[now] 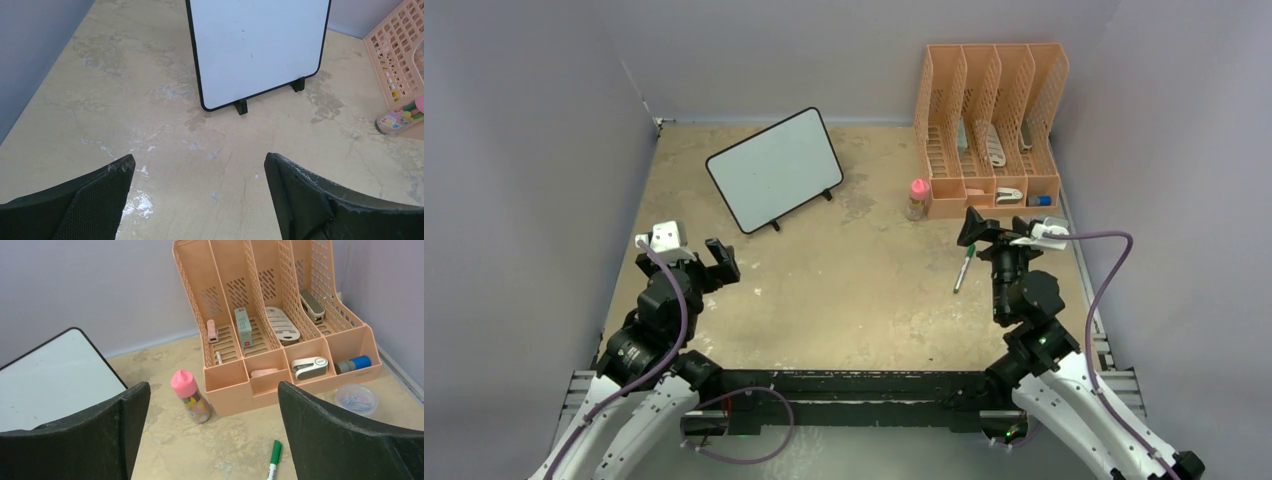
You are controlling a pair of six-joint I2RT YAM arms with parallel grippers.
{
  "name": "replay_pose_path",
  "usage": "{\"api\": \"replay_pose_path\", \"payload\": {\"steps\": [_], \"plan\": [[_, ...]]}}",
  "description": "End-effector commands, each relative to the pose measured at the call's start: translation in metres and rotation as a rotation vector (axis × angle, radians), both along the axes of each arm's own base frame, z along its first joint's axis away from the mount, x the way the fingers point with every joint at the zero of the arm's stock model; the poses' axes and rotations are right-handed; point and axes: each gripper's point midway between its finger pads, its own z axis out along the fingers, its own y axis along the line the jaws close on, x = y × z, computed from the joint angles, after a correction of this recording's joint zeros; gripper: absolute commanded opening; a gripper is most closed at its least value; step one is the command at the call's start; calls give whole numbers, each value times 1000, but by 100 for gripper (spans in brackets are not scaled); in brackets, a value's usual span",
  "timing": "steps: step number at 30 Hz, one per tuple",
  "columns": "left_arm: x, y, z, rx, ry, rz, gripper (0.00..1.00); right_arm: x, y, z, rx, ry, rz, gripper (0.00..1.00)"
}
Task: Write a sentence on the whiteboard
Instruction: Move the whiteboard to the center of the board.
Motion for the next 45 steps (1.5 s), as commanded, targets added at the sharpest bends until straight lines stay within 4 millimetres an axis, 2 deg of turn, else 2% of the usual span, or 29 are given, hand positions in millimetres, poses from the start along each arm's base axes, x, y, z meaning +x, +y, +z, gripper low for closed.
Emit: {"api": "replay_pose_path", "payload": {"steps": [1, 5, 11, 15, 20, 26, 31, 38, 45], "plan": [[2, 2, 16, -34, -39, 26, 100, 0, -3, 17, -7, -16, -23, 99], [4, 2, 12, -29, -15, 34, 100, 1, -4, 19, -22, -12, -25, 99], [9, -12, 7, -46, 26, -14, 100, -3, -9, 24, -27, -29, -37, 99], [15, -28, 0, -62, 72, -65, 100, -3, -9, 24, -32, -25, -42, 99], [33, -54, -10, -93, 169, -112, 99, 0, -5, 21, -45, -12, -31, 99], [64, -78, -42, -105, 368, -43, 96, 3, 2, 19, -43, -6, 0, 99], [88, -85, -74, -129, 463, 89, 95, -2, 1, 25, -27, -28, 8, 99], [133, -104, -117, -160, 503, 138, 94, -1, 4, 23, -43, -36, 22, 99], [170, -108, -147, -179, 532, 198, 88, 3, 6, 19, -60, -18, 26, 99]]}}
